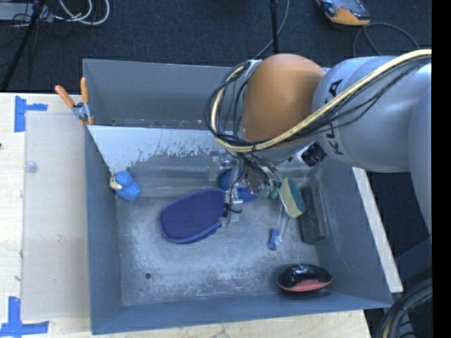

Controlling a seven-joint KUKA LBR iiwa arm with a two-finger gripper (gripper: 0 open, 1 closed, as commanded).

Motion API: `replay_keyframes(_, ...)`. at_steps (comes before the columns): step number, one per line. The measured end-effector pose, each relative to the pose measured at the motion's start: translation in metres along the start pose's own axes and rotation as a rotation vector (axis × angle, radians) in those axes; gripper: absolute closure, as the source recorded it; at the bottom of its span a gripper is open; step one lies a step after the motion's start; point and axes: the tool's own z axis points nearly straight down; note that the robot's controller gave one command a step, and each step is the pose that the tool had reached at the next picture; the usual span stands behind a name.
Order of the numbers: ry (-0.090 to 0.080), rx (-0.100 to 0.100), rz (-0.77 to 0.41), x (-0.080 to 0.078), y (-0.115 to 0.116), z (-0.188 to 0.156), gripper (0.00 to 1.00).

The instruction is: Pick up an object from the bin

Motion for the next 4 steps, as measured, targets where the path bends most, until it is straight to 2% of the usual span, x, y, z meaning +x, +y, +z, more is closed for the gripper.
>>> replay_keyframes(1,0.000,0.001,-0.002,-0.003,0.002,0.059,0.00)
replay_keyframes(2,-0.005,0.001,-0.071,0.006,0.028,0.111,0.00)
replay_keyframes(3,-0.002,0.000,0.011,-0.004,0.049,0.110,1.00)
replay_keyframes(4,-0.002,0.000,0.012,-0.004,0.049,0.110,1.00)
